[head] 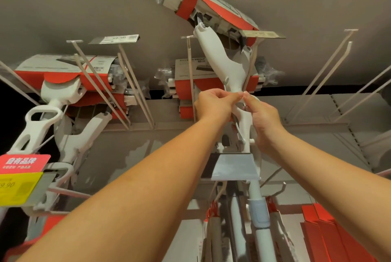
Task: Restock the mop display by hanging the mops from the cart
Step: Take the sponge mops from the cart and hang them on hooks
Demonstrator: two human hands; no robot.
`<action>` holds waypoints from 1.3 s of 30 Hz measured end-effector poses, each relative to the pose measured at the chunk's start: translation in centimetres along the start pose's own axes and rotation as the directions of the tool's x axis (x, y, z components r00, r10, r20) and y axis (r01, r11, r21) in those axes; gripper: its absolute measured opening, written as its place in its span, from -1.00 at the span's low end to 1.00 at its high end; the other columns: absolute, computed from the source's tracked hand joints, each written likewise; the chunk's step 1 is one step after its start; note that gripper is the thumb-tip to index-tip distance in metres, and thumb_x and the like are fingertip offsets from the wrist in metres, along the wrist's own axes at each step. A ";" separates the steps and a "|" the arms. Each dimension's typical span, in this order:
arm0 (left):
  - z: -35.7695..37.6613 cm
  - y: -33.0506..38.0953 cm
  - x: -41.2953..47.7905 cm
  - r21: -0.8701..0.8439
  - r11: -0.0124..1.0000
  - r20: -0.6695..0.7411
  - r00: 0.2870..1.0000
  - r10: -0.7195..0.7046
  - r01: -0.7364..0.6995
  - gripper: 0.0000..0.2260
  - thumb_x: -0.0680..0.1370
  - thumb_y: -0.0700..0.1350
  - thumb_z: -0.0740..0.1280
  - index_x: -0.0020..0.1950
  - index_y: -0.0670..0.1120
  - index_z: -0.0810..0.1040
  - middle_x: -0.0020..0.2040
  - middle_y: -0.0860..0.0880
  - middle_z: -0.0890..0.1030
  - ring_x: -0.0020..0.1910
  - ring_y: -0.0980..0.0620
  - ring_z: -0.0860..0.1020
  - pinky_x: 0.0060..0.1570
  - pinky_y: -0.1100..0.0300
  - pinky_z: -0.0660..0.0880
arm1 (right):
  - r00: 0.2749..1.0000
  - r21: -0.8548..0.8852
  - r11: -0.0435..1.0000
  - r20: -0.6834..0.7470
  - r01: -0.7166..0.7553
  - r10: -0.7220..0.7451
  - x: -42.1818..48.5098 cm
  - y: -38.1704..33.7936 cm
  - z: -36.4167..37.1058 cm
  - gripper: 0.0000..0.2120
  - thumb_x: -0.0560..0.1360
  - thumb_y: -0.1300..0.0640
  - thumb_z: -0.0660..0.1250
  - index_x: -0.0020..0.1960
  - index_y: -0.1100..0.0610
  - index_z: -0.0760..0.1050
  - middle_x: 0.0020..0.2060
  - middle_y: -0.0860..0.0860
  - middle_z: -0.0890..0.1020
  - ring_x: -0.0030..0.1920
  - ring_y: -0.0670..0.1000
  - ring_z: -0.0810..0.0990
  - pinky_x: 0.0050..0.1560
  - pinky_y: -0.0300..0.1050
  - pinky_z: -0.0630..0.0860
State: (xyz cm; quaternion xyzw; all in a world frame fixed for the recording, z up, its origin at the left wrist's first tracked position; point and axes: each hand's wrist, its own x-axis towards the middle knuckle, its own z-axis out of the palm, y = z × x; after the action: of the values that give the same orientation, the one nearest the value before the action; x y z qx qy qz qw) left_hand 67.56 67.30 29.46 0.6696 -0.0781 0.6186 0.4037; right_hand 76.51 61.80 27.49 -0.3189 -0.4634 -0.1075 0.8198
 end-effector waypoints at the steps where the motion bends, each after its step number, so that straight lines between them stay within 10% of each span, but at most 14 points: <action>1: -0.1 -0.1 0.0 -0.003 1.000 0.012 1.000 0.004 -0.004 -0.83 0.37 -0.08 0.56 -0.23 -0.14 0.65 -0.19 -0.13 0.69 -0.17 -0.13 0.69 -0.14 -0.07 0.65 | 1.000 -0.005 1.000 -0.007 0.009 -0.009 -0.1 0.0 0.1 -0.69 0.49 -0.06 0.38 0.07 0.15 0.61 0.04 0.20 0.65 0.05 0.20 0.64 0.14 0.20 0.56; 39: -2.0 0.1 -0.3 -0.013 0.999 0.158 0.986 0.053 -0.052 -0.79 0.37 -0.11 0.56 -0.12 -0.18 0.62 -0.11 -0.17 0.67 -0.16 -0.12 0.69 -0.16 -0.06 0.65 | 0.998 -0.139 0.990 -0.053 0.009 -0.016 -1.8 -0.7 0.1 -0.67 0.54 -0.09 0.31 0.09 0.17 0.56 0.02 0.12 0.64 0.07 0.18 0.62 0.17 0.18 0.53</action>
State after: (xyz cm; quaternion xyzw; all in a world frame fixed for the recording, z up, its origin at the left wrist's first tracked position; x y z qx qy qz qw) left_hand 65.93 68.38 29.05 0.7125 -0.1301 0.5735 0.3827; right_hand 75.15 61.09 26.34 -0.3693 -0.4346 -0.1530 0.8070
